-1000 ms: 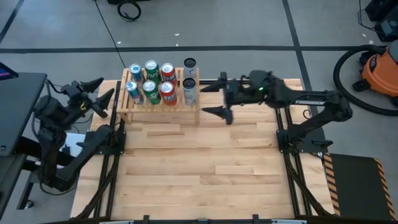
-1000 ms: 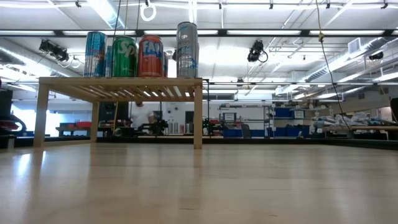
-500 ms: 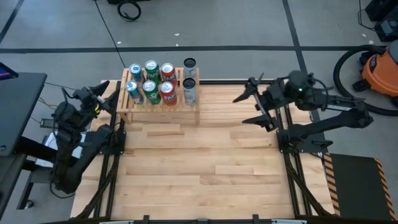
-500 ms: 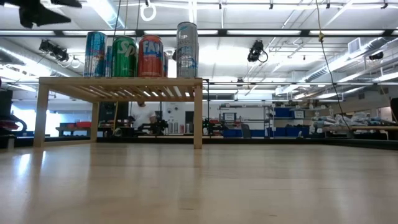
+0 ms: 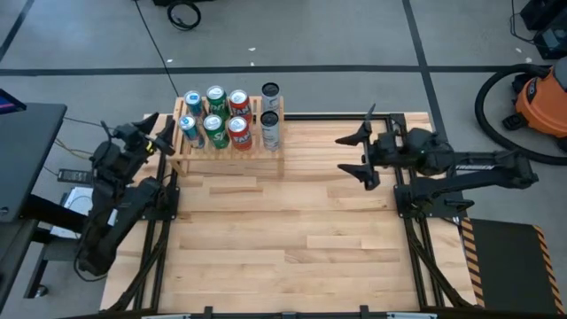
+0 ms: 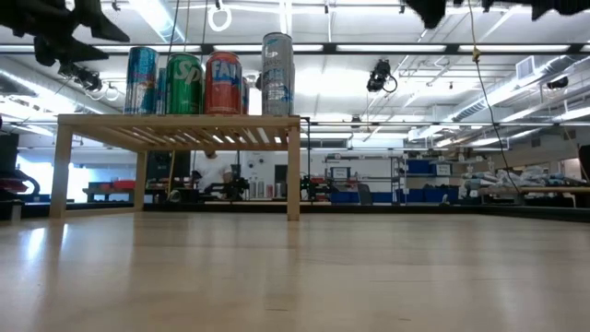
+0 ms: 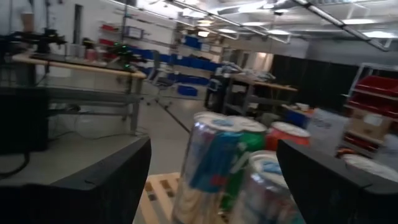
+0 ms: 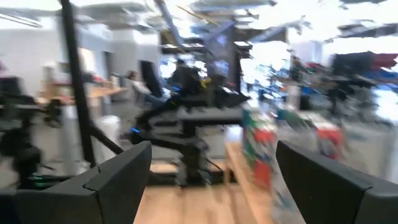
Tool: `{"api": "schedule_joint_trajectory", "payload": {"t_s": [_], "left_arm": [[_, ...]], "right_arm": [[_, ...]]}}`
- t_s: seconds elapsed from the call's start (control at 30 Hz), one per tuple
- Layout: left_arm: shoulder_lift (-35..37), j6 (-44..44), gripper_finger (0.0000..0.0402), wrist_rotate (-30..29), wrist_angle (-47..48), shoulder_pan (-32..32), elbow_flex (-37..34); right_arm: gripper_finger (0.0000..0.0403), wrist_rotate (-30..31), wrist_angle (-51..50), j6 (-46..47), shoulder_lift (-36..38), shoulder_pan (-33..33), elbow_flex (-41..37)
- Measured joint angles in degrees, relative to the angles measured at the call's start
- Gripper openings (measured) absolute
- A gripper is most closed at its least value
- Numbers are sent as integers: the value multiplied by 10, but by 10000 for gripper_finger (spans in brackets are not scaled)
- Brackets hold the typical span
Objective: Place canned beverage on shelf
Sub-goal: Put the blue soda can on the shelf
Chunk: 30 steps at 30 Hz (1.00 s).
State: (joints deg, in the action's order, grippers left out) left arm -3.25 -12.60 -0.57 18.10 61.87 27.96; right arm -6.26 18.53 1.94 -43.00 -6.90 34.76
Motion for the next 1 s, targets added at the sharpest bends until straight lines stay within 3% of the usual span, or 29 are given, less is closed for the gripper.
{"api": "schedule_joint_trajectory", "payload": {"t_s": [0.23, 0.4, 0.7, 1.0], "left_arm": [[1, -3, 349, -12, -51, 0, -62], [1, -3, 349, -6, -83, -2, -106], [1, 2, 349, 18, -142, -40, -142], [1, 23, 349, -9, -134, -75, -143]], "right_arm": [[355, 76, 30, 26, 1, 1, -90], [355, 77, 81, 73, 10, 2, -168], [355, 53, 302, 88, 58, 5, -312], [355, 56, 304, 64, 65, 5, -344]]}}
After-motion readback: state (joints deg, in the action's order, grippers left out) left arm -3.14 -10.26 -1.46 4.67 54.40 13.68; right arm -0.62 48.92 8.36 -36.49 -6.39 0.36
